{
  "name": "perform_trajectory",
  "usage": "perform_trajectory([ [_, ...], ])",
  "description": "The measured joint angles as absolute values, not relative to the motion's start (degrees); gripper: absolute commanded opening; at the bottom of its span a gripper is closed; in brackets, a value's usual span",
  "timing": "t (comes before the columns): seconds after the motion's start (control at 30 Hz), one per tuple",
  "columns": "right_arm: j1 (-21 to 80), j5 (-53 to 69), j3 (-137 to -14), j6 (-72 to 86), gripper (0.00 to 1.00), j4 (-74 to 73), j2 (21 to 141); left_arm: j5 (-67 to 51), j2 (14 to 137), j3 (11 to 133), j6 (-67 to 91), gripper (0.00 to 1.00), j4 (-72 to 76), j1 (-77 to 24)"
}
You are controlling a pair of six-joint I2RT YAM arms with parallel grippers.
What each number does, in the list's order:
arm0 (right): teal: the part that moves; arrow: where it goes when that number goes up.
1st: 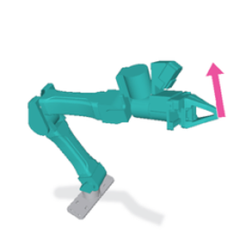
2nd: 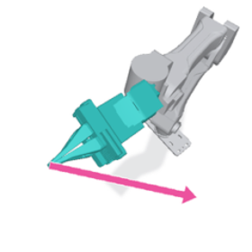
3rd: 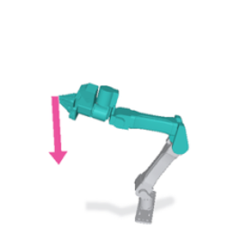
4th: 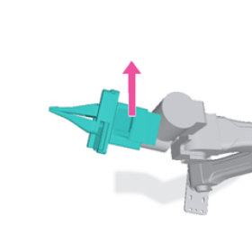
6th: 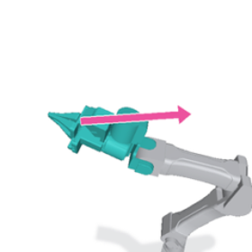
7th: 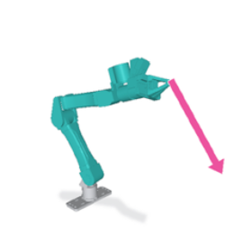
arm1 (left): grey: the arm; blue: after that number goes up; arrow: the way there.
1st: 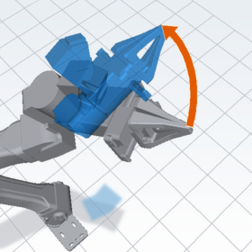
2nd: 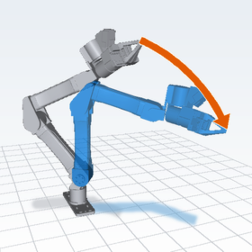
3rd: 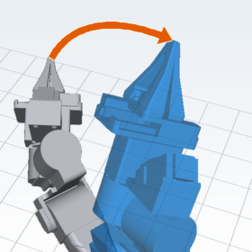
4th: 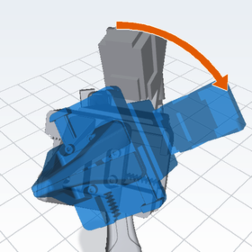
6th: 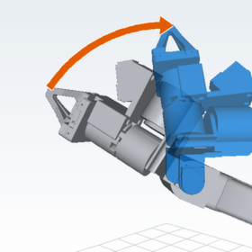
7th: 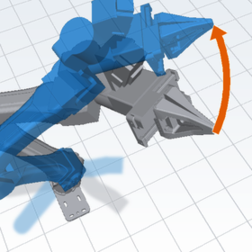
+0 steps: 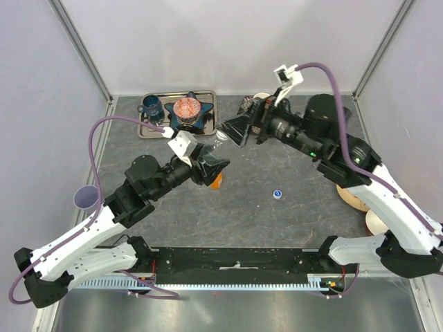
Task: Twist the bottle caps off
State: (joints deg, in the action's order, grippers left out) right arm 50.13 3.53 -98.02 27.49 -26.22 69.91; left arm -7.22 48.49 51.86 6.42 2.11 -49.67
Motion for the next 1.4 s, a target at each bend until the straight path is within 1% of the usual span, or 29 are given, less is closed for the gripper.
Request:
perform_trajectory([
  [0.07, 50.13, 2.5, -98.61, 28.8, 0.95, -26.79, 72.12, 0.19, 48.75, 51.57, 3.99, 0.47, 1.67, -51.64],
  [0.17, 50.13, 0.89, -98.91, 30.09, 0.92, -28.25, 74.56, 7.97, 49.25, 51.48, 1.32, 0.47, 1.3, -53.89],
  [0.23, 50.11, -0.01, -99.15, 30.63, 0.89, -28.91, 75.79, 11.51, 49.47, 51.44, 0.01, 0.47, 1.19, -54.68],
  [0.27, 50.13, -0.23, -99.2, 30.81, 0.86, -29.1, 76.23, 12.78, 49.5, 51.37, -0.49, 0.47, 1.17, -54.89],
  [0.33, 50.13, -0.64, -99.29, 31.07, 0.81, -29.34, 76.93, 14.79, 49.5, 51.35, -1.28, 0.47, 1.15, -55.05],
  [0.47, 50.13, -1.08, -99.29, 31.55, 0.69, -29.45, 77.65, 16.6, 49.5, 51.35, -2.2, 0.47, 1.15, -55.09],
  [0.63, 50.13, -1.15, -99.26, 31.77, 0.62, -29.3, 77.73, 17.19, 49.5, 51.31, -2.7, 0.48, 1.15, -55.11],
  [0.9, 50.13, -0.91, -99.26, 31.75, 0.61, -28.4, 78.74, 17.45, 49.5, 51.16, -3.05, 0.48, 1.17, -55.11],
  [1.0, 50.13, -0.82, -99.24, 31.75, 0.58, -27.97, 79.61, 17.45, 49.5, 51.16, -3.11, 0.48, 1.17, -55.11],
  [1.1, 50.13, -0.62, -99.04, 31.7, 0.49, -27.79, 80.09, 17.47, 49.52, 51.13, -3.16, 0.48, 1.08, -55.13],
  [1.2, 50.15, -0.16, -98.91, 31.77, 0.33, -27.38, 80.12, 17.47, 49.74, 51.11, -3.36, 0.48, 0.91, -55.13],
  [1.23, 50.24, -0.08, -98.8, 31.77, 0.22, -27.11, 80.12, 17.5, 49.78, 51.05, -3.42, 0.48, 0.95, -55.13],
  [1.33, 50.22, -0.03, -97.86, 31.77, 0.03, -26.41, 80.01, 17.91, 49.76, 50.85, -3.46, 0.48, 0.86, -55.11],
  [1.4, 50.09, -0.05, -97.08, 31.86, 0.0, -26.2, 79.75, 17.98, 49.76, 50.59, -3.49, 0.48, 0.71, -55.09],
])
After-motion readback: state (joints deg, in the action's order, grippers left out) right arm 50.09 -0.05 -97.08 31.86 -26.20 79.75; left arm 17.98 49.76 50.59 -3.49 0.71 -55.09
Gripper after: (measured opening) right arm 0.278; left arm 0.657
